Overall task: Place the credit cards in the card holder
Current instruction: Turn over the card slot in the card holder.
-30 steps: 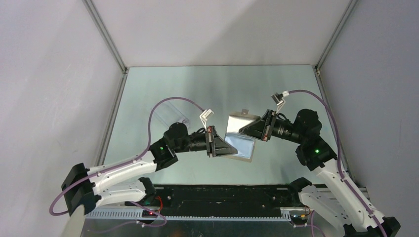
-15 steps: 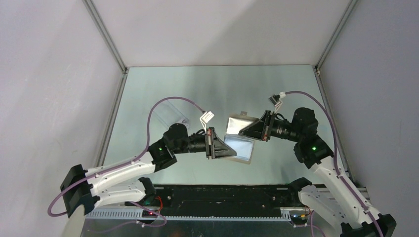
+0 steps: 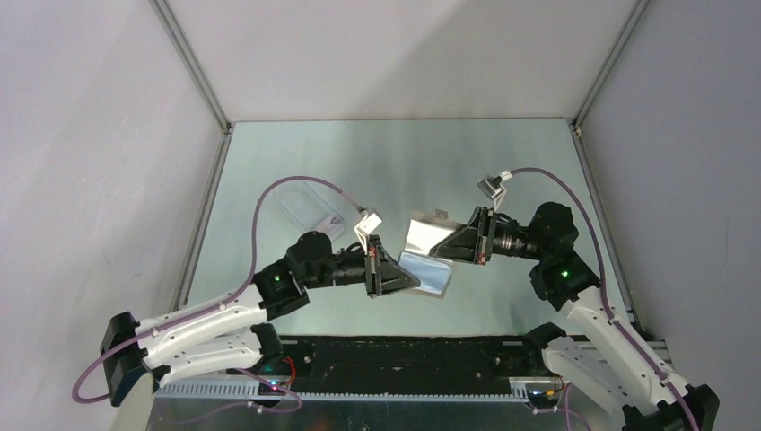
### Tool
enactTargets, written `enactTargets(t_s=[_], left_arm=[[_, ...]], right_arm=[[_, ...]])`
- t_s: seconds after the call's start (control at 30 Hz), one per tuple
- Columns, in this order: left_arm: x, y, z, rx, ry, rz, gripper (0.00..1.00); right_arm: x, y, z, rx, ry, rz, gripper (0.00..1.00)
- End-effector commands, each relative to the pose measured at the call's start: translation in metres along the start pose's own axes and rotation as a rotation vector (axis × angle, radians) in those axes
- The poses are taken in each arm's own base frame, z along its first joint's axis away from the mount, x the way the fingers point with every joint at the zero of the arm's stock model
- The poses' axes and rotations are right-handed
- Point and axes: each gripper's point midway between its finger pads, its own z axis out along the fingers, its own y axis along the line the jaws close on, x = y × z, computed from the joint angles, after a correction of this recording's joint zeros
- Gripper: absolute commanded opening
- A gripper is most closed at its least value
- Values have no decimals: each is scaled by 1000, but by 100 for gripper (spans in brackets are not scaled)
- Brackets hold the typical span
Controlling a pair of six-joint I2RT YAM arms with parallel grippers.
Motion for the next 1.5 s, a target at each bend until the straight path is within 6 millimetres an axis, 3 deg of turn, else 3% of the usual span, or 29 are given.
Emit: enactTargets(t_s=[0.0,0.23,0.67,1.0,1.07,1.13,1.17,1.23,1.37,1.47], left_arm=[[-16,28,-15,-161,-62,90,0],[-18,33,-18,-199,-67,113,0],[-22,49,-31,-303,-107,118,0],[-25,34,-40,-251,-125,152,0],[-24,33,-42,-248,-121,155,6],[-25,38,-45,-279,-132,156,23],[-26,40,-46,-293,-137,157,38],[-30,45,-51,-329,-158,157,50],[-41,49,-58,-378,-210,166,65],[-53,45,-61,-388,-235,197,67]], right_arm=[[23,35,-13,-135,107,-132,1],[34,46,-9,-203,167,-170,0],[43,42,-3,-214,216,-163,0],[29,12,5,-74,135,-93,0],[25,12,5,-67,114,-96,0],[22,13,4,-70,99,-107,0],[21,14,4,-71,94,-111,0],[21,16,3,-79,95,-122,0],[24,15,2,-76,102,-132,0],[25,13,1,-65,99,-145,0]])
